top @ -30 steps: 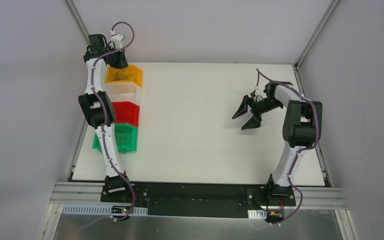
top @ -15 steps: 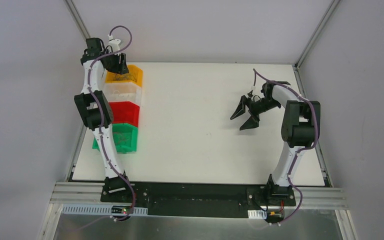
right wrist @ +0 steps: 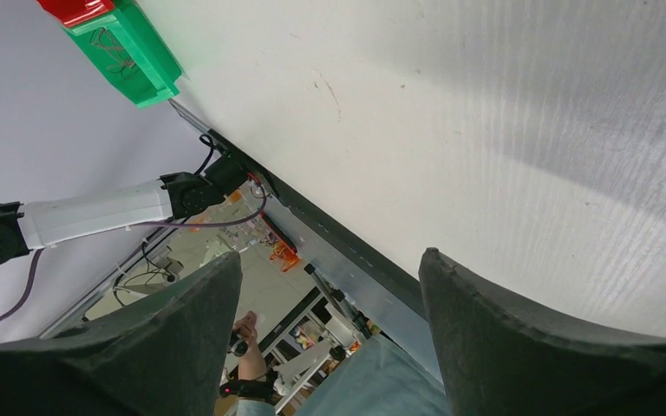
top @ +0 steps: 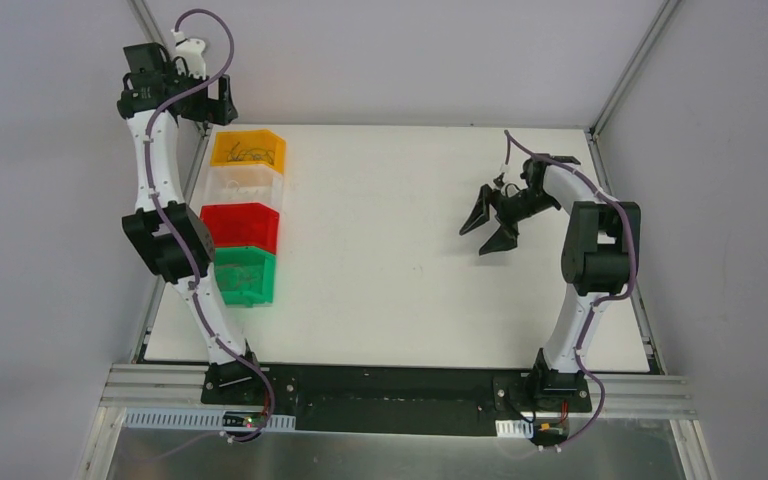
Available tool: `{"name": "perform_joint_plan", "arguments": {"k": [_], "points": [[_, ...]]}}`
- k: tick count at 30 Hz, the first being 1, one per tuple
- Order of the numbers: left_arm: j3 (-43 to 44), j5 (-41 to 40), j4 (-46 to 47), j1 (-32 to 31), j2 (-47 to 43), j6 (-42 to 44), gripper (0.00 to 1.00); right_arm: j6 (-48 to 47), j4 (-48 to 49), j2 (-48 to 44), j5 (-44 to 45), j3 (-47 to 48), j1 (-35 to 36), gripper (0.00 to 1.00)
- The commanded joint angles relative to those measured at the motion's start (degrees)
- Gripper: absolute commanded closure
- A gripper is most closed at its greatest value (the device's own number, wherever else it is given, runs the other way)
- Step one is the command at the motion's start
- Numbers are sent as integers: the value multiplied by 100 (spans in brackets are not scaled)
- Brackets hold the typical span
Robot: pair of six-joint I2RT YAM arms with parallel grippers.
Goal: Untangle the cables
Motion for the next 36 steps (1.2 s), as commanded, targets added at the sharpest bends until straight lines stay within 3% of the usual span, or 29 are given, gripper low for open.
{"name": "perform_joint_plan", "arguments": {"k": [1, 5, 10, 12, 19, 27, 33, 36], "points": [[55, -226, -830, 14, -768, -139, 1, -247, -370, -456, 227, 347, -14, 21], [29, -357, -1500, 6, -1141, -583, 1, -211, -375, -621, 366, 480, -122, 19], [-369, 425, -2273, -31, -1581, -1404, 1, -198, -364, -956, 519, 165, -241, 9], [-810, 695, -2502, -92, -1778, -1609, 1, -202, -319, -1151, 668, -39, -229, 3], [-3026, 1081, -2666, -301, -2548, -1843, 1, -251, -117, -1741, 1161, -728, -223, 1], [-4079, 556, -2561, -499, -3137, -2330, 1, -293, 26, -1831, 1375, -972, 6, 1], [-4339, -511, -2236, -1080, -3549, -2362, 1, -379, -43, -1654, 1537, -853, 526, 1], [-4335, -640, -2229, -1265, -3477, -2300, 1, -425, -88, -1550, 1633, -753, 776, 2]]}}
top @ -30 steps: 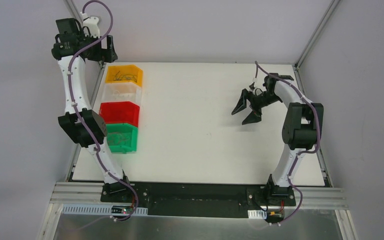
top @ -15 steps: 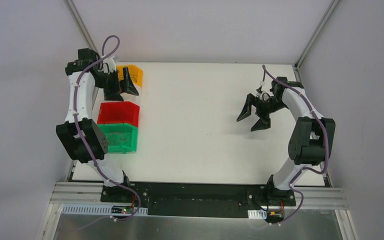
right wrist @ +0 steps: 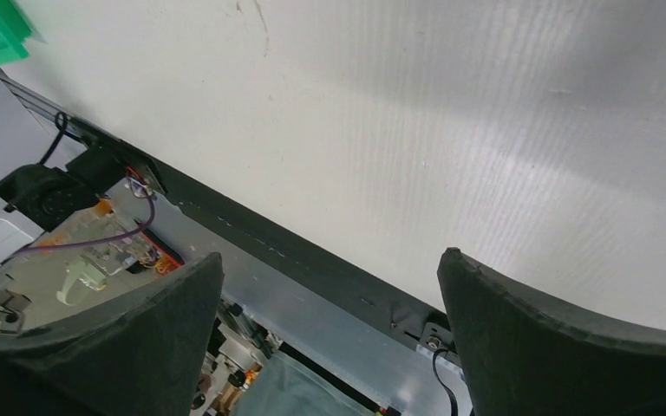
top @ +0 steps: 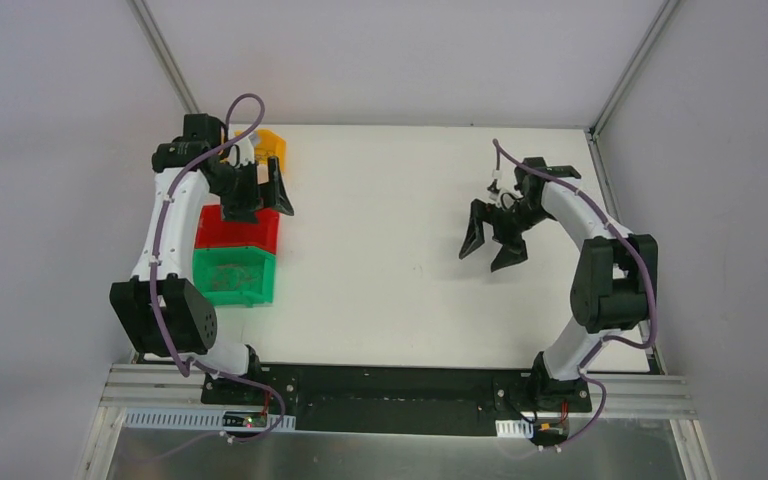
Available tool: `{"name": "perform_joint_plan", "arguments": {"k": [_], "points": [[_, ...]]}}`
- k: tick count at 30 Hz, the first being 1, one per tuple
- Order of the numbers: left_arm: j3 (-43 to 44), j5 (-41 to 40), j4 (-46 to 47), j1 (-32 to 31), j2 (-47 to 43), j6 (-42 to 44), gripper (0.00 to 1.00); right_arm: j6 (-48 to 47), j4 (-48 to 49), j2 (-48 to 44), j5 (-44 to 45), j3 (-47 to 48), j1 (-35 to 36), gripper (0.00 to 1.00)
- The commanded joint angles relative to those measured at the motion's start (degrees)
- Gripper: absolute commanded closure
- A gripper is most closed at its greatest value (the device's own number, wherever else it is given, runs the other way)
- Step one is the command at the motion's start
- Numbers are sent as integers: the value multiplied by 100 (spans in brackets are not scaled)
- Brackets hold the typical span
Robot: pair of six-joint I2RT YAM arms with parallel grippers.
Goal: Untangle the cables
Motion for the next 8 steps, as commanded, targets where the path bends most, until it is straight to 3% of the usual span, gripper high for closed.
{"name": "perform_joint_plan", "arguments": {"k": [1, 8], "points": [[-37, -425, 70, -232, -16, -18, 1, -152, -166, 62, 229, 225, 327, 1], [124, -76, 61, -240, 127, 118, 1, -188, -184, 88, 358, 263, 436, 2]]}}
